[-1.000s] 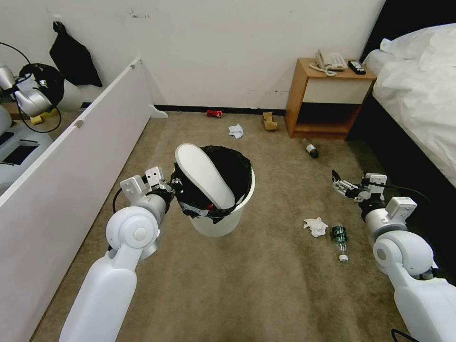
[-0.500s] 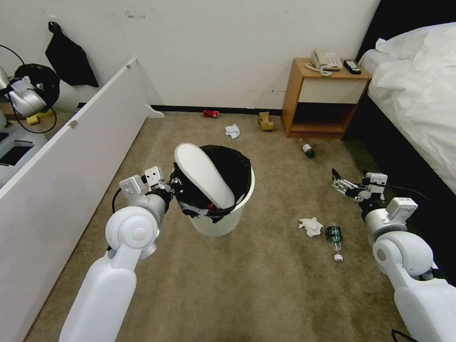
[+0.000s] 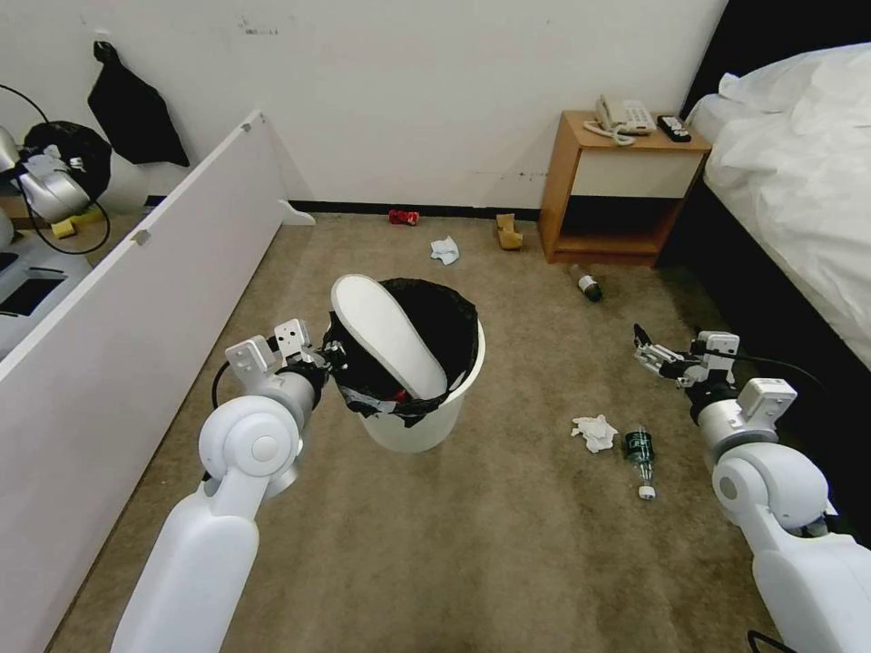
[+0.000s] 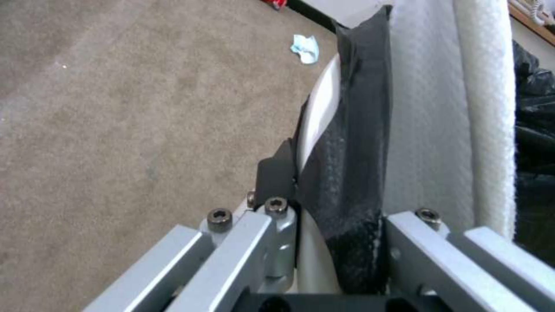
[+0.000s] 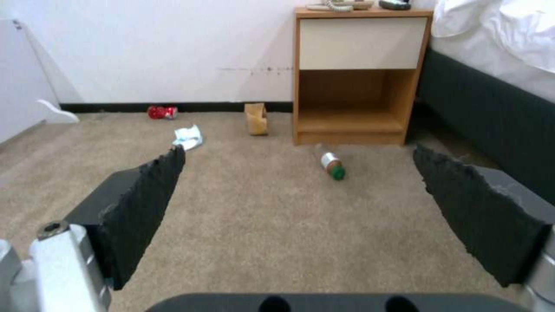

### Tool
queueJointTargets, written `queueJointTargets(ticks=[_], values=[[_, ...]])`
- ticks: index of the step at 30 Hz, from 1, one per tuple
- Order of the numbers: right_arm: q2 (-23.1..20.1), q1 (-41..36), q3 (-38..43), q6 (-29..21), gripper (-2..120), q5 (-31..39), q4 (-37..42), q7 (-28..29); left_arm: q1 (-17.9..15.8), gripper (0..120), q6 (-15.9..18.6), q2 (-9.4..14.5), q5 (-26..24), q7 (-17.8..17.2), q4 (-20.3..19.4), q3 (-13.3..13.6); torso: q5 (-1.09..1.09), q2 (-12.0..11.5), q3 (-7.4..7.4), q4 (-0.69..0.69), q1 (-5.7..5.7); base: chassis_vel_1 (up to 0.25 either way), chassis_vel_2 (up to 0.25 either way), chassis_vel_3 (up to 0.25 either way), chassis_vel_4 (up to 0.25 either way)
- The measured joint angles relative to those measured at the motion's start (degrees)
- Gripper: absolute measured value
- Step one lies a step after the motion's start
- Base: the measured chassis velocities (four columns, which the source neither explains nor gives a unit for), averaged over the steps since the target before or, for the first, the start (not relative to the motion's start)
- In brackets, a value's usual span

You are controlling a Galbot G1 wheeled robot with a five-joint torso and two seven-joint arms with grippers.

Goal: Pick up the trash bin and place the garbage on the floor into it.

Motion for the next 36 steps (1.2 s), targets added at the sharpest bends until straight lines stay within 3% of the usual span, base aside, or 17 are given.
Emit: queueJointTargets(ticks=[24, 36], values=[[-0.2, 0.4, 0.0, 0.9, 100, -1.2, -0.1, -1.5, -0.2, 4, 0.0, 0.2, 0.0, 0.0, 0.2, 0.2, 0.0, 0.0, 0.0, 0.0, 0.0, 0.0, 0.0, 0.0, 0.0], [0.1, 0.9, -0.3, 3.9, 100, -0.9, -0.9, -2.4, -0.3, 4, 0.0, -0.1, 0.0, -0.2, 0.6, 0.1, 0.0, 0.0, 0.02, 0.01, 0.01, -0.05, 0.047, 0.05, -0.045]])
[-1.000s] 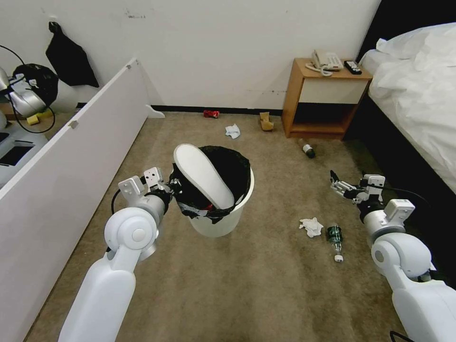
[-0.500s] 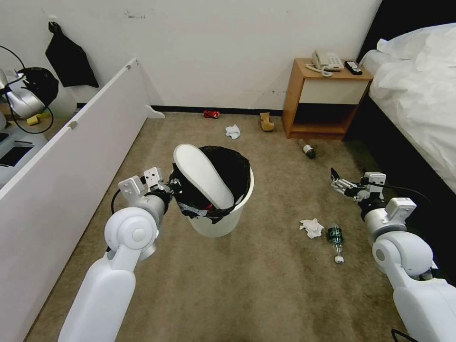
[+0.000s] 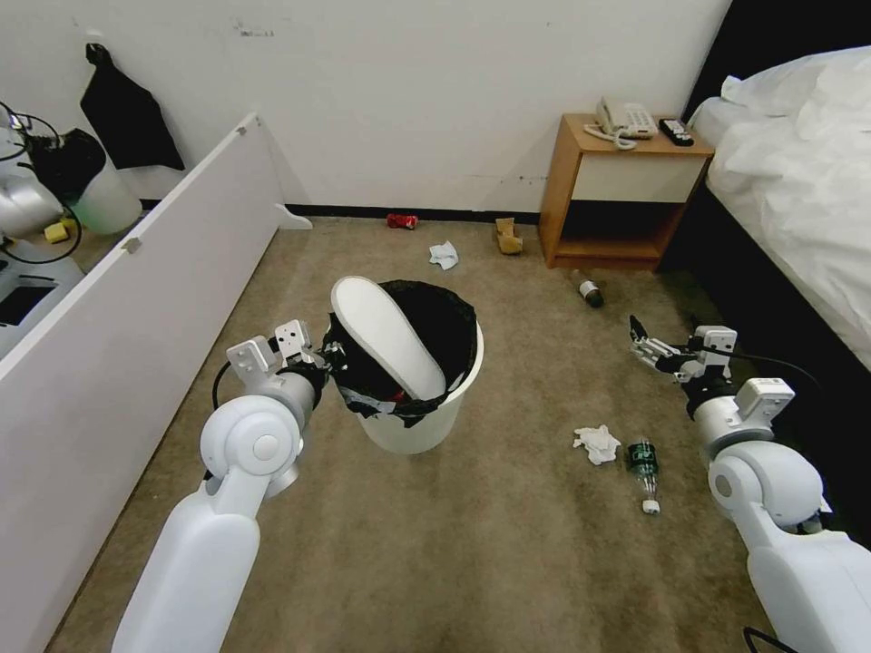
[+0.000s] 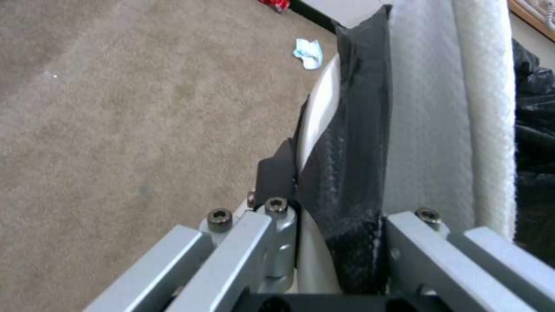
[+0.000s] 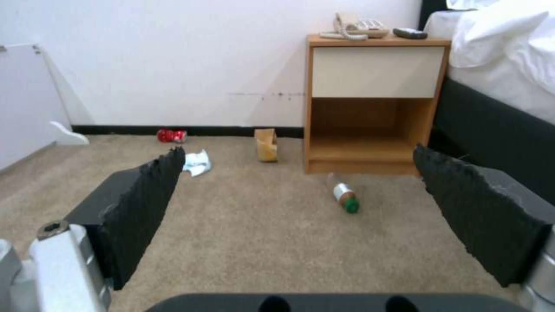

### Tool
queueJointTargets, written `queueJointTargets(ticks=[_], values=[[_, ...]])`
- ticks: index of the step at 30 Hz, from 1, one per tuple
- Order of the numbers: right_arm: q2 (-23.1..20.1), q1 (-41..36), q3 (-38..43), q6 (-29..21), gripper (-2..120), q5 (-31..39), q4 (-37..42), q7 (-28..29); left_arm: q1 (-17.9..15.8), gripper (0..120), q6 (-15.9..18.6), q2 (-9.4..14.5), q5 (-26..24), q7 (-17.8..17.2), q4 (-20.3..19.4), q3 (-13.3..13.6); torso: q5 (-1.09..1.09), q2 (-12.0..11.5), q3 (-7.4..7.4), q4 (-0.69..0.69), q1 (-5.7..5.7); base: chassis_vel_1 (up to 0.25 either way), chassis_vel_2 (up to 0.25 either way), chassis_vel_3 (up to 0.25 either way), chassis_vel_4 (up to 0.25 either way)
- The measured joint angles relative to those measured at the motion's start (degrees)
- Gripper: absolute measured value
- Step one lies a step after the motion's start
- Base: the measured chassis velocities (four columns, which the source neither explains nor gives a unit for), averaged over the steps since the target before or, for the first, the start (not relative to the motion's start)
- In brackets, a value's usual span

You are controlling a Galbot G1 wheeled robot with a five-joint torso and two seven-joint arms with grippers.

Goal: Pick up the trash bin and place the garbage on the floor into it.

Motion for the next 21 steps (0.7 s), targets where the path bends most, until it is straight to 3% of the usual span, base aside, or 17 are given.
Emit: queueJointTargets(ticks=[21], values=[[0.6, 0.5, -0.2, 0.5, 100, -1.8, -0.4, -1.1, 0.1, 4, -0.1, -0.3, 0.3, 0.0, 0.2, -0.2, 0.0, 0.0, -0.02, -0.01, -0.01, -0.016, 0.013, 0.013, -0.012]])
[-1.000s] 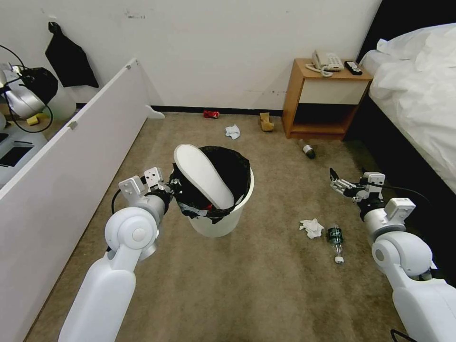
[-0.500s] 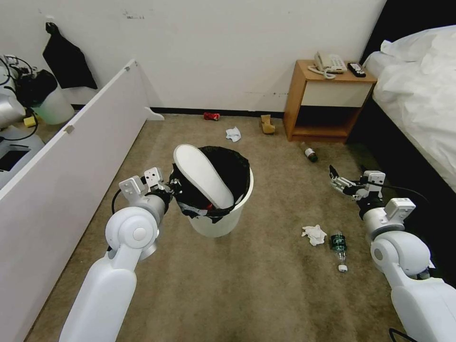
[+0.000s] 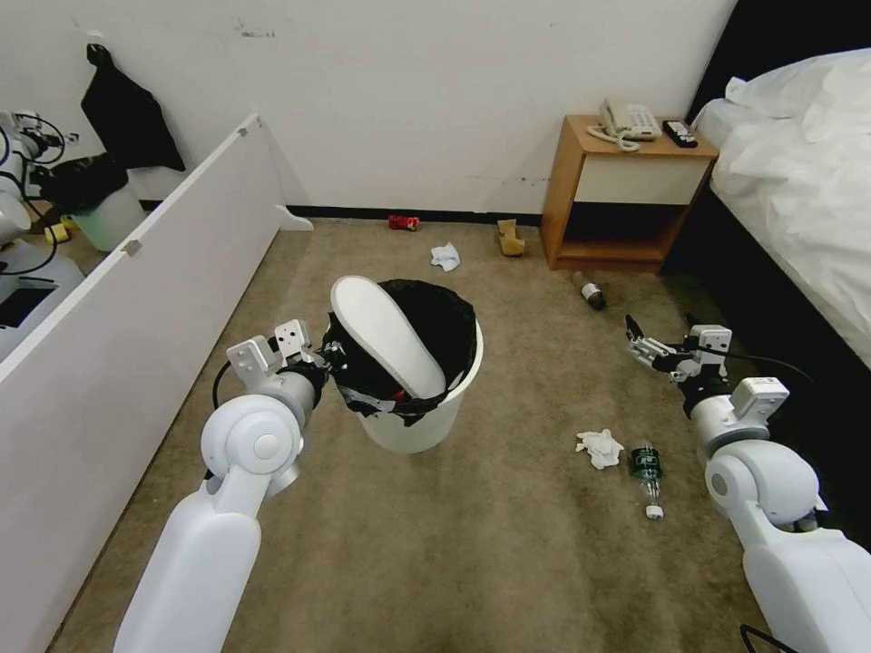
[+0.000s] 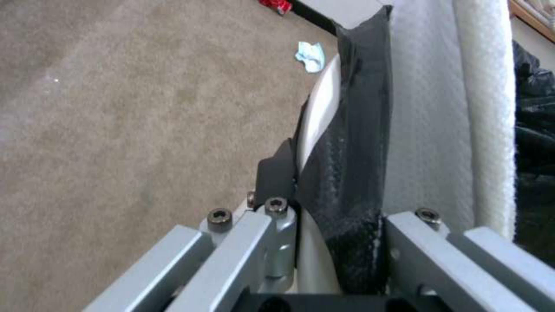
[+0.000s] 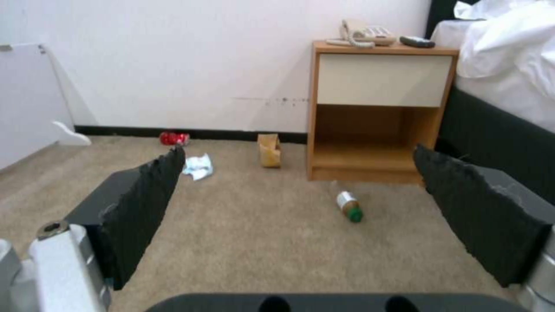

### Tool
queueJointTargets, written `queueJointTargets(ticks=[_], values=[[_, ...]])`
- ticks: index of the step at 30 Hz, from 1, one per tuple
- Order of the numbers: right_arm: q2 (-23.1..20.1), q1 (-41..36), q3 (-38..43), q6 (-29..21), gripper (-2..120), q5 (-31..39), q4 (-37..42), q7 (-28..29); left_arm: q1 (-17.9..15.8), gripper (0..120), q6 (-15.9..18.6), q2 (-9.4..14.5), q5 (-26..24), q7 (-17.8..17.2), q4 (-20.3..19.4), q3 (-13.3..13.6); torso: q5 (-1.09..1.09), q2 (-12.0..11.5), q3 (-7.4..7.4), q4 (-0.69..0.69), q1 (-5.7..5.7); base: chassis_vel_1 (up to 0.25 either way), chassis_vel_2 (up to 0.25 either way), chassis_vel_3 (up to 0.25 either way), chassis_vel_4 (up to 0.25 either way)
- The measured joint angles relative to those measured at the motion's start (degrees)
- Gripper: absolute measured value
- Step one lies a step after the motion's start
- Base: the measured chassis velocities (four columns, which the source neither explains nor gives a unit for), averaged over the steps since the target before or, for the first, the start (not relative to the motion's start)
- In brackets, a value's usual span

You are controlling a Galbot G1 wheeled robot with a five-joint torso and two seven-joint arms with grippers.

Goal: Pick up the trash bin and place the garbage on the floor into it.

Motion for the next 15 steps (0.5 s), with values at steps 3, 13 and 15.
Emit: queueJointTargets(ticks=[3, 13, 15], values=[[0.0, 0.0, 0.0, 0.2, 100, 0.0, -0.1, 0.0, 0.0, 4, 0.0, -0.1, 0.1, 0.1, 0.1, 0.0, 0.01, 0.0, 0.0, 0.0, 0.0, -0.129, 0.162, 0.154, -0.136], [0.3, 0.3, -0.4, 0.8, 100, -0.3, -1.0, 0.7, -0.2, 4, -0.3, -0.2, 0.5, 0.3, 0.6, 0.1, -0.01, 0.0, 0.02, 0.02, 0.01, -0.213, 0.216, 0.224, -0.227], [0.3, 0.4, -0.4, 0.9, 100, -0.3, -1.1, 0.8, -0.3, 4, -0.3, -0.2, 0.5, 0.3, 0.6, 0.1, 0.0, 0.0, 0.03, 0.02, 0.01, -0.195, 0.244, 0.201, -0.183]])
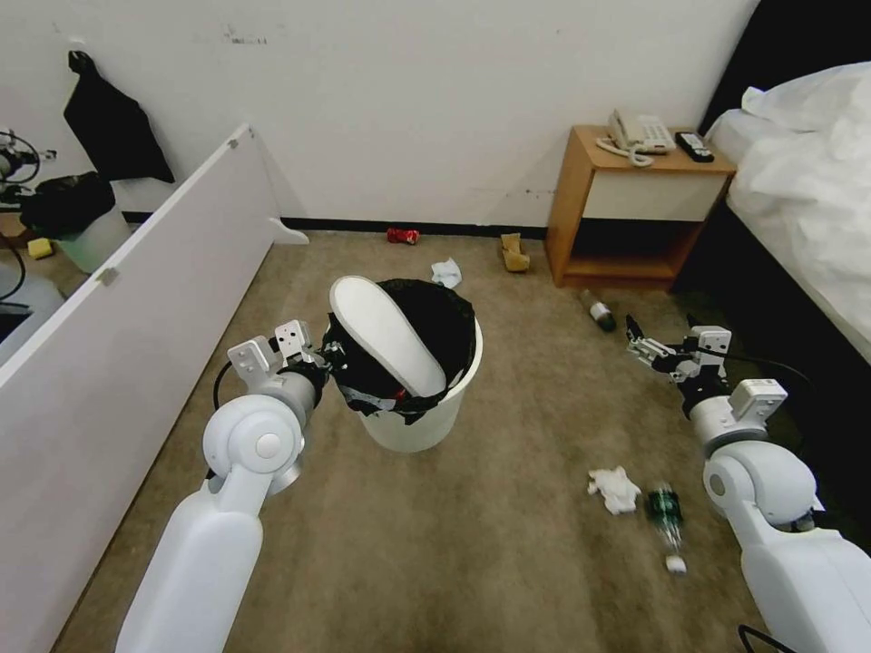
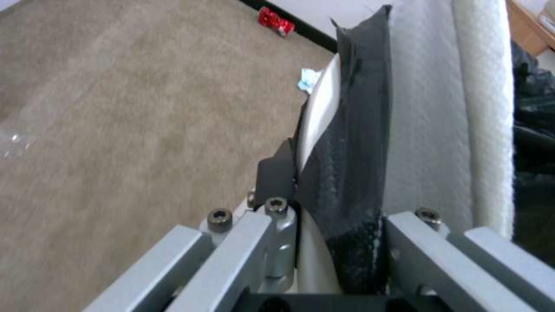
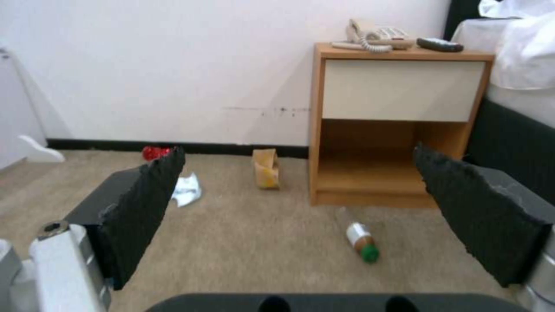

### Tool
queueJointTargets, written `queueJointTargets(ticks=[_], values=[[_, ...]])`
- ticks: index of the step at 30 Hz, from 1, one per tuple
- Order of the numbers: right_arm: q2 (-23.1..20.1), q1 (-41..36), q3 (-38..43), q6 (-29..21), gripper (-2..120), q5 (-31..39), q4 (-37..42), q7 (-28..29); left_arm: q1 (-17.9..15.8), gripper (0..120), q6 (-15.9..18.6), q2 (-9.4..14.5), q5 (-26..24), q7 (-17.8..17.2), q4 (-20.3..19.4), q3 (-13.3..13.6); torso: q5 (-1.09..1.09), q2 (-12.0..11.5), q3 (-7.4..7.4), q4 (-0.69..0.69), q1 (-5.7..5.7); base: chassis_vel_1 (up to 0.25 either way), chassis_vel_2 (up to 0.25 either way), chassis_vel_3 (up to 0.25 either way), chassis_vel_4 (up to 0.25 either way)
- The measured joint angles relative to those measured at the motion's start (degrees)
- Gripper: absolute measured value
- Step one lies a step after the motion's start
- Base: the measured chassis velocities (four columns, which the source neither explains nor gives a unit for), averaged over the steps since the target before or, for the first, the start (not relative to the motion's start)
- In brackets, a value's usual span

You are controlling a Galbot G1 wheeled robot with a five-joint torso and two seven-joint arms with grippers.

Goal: Pick up the trash bin and place the garbage on the floor into it.

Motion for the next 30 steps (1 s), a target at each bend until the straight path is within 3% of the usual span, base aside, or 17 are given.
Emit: queueJointTargets(ticks=[14, 18, 20, 21, 23, 24, 26, 27, 29, 30], values=[[-0.4, 0.1, 0.0, 0.1, 100, 0.2, -0.3, 0.5, -0.1, 4, 0.0, -0.2, 0.0, 0.0, 0.2, 0.2, 0.01, 0.0, -0.03, -0.03, -0.01, -0.033, 0.026, 0.017, -0.021], [-0.8, 0.1, -0.1, -2.7, 100, -0.1, 0.0, 2.5, 0.0, 4, 0.0, 0.0, 0.0, 0.0, 0.1, 0.1, 0.01, 0.0, -0.02, -0.02, -0.01, 0.0, 0.0, 0.0, 0.0], [-1.6, -0.7, 0.2, -7.7, 100, 0.1, 1.3, 4.7, 0.1, 4, 0.0, 0.1, 0.0, 0.0, -0.1, -0.1, 0.01, 0.0, -0.02, -0.01, -0.01, 0.0, 0.0, 0.0, 0.0], [-1.6, -0.7, 0.2, -7.7, 100, 0.1, 1.3, 4.7, 0.1, 4, 0.0, 0.1, 0.0, 0.0, -0.1, -0.1, 0.01, 0.0, -0.02, -0.01, -0.01, 0.0, 0.0, 0.0, 0.0], [-2.6, -1.6, 1.1, -14.6, 100, 1.7, 3.0, 7.2, 0.2, 4, 0.0, 0.2, 0.0, 0.0, -0.1, -0.2, 0.01, 0.0, -0.03, -0.02, -0.01, 0.0, 0.0, 0.0, 0.0], [-2.6, -1.6, 1.1, -14.6, 100, 1.7, 3.0, 7.2, 0.2, 4, 0.0, 0.2, 0.0, 0.0, -0.1, -0.2, 0.01, 0.0, -0.03, -0.02, -0.01, 0.0, 0.0, 0.0, 0.0], [-3.9, -2.7, 2.9, -25.5, 100, 5.2, 5.2, 10.1, 0.4, 4, 0.0, 0.2, 0.0, 0.0, -0.3, -0.4, 0.02, 0.0, -0.02, -0.02, -0.01, 0.0, 0.0, 0.0, 0.0], [-3.9, -2.7, 2.9, -25.5, 100, 5.2, 5.2, 10.1, 0.4, 4, 0.0, 0.2, 0.0, 0.0, -0.3, -0.4, 0.02, 0.0, -0.02, -0.02, -0.01, 0.0, 0.0, 0.0, 0.0], [-5.2, -3.7, 5.2, -33.1, 100, 10.1, 6.9, 11.3, 0.5, 4, 0.0, 0.5, -0.1, 0.0, -0.3, -0.6, 0.0, 0.0, -0.02, -0.02, -0.01, 0.0, 0.0, 0.0, 0.0], [-5.2, -3.7, 5.2, -33.1, 100, 10.1, 6.9, 11.3, 0.5, 4, 0.0, 0.5, -0.1, 0.0, -0.3, -0.6, 0.0, 0.0, -0.02, -0.02, -0.01, 0.0, 0.0, 0.0, 0.0]])
